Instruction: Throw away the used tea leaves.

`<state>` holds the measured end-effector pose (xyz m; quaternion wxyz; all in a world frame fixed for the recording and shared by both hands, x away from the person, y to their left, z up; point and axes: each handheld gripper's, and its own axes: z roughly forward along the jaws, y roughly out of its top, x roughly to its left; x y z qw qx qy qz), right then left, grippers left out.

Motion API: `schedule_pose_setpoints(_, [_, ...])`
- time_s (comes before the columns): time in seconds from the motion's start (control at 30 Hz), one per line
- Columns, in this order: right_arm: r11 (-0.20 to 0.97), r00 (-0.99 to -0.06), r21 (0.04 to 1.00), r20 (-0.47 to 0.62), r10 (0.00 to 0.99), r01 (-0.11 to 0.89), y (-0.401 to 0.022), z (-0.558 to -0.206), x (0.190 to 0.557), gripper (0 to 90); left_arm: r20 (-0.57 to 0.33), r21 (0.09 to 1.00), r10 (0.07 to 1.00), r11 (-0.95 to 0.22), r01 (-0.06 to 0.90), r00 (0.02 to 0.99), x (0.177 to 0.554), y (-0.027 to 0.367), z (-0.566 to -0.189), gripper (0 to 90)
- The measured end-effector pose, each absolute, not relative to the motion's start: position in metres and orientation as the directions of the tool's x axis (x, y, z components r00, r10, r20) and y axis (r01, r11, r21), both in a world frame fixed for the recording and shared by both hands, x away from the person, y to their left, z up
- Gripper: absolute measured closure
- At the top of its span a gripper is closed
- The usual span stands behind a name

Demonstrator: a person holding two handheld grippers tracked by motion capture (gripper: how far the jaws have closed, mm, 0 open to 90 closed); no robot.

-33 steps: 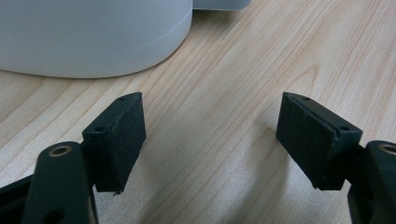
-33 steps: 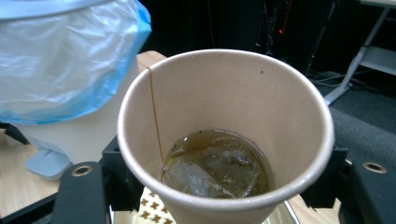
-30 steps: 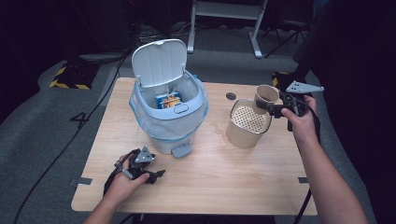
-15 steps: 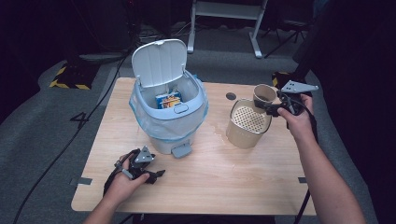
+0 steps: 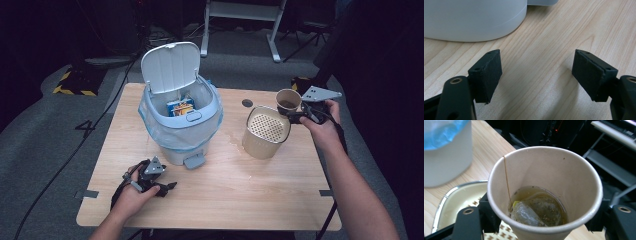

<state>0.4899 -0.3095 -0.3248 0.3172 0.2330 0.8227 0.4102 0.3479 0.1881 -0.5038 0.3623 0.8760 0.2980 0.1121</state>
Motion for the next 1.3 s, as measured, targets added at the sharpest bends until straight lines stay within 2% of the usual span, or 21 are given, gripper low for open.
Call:
schedule_pose_setpoints(0.2, [0.672,-0.656,0.738,-0.478,0.584,0.061,-0.305,-0.316,0.486,30.8,-0.018,0.701,0.603,-0.561,0.44,0.798,0.348,0.188,-0.504,24.2])
schedule_pose_setpoints(0.33, [0.764,-0.623,0.644,-0.584,0.521,0.035,-0.3,-0.314,0.483,30.9,-0.02,0.702,0.603,-0.56,0.441,0.797,0.348,0.188,-0.504,24.2])
schedule_pose_setpoints(0.37, [0.764,-0.623,0.644,-0.584,0.521,0.035,-0.3,-0.314,0.483,30.9,-0.02,0.702,0.603,-0.56,0.441,0.797,0.348,0.188,-0.504,24.2])
schedule_pose_setpoints(0.4, [0.815,-0.601,0.579,-0.646,0.472,0.018,-0.297,-0.314,0.482,31.1,-0.018,0.701,0.603,-0.561,0.44,0.797,0.348,0.188,-0.504,24.2])
schedule_pose_setpoints(0.67, [0.945,-0.517,0.325,-0.816,0.26,-0.039,-0.286,-0.319,0.479,31.2,-0.018,0.701,0.603,-0.561,0.44,0.798,0.348,0.188,-0.504,24.2])
schedule_pose_setpoints(0.73, [0.971,-0.486,0.238,-0.853,0.192,-0.034,-0.283,-0.323,0.478,31.3,-0.02,0.702,0.603,-0.56,0.441,0.797,0.348,0.188,-0.504,24.2])
schedule_pose_setpoints(1.03, [0.995,-0.375,-0.075,-0.922,-0.092,-0.059,-0.274,-0.337,0.472,31.3,-0.019,0.701,0.603,-0.56,0.441,0.797,0.348,0.188,-0.504,24.2])
schedule_pose_setpoints(1.3, [0.911,-0.215,-0.411,-0.886,-0.41,-0.041,-0.26,-0.358,0.47,31.5,-0.018,0.701,0.603,-0.561,0.44,0.798,0.348,0.188,-0.504,24.2])
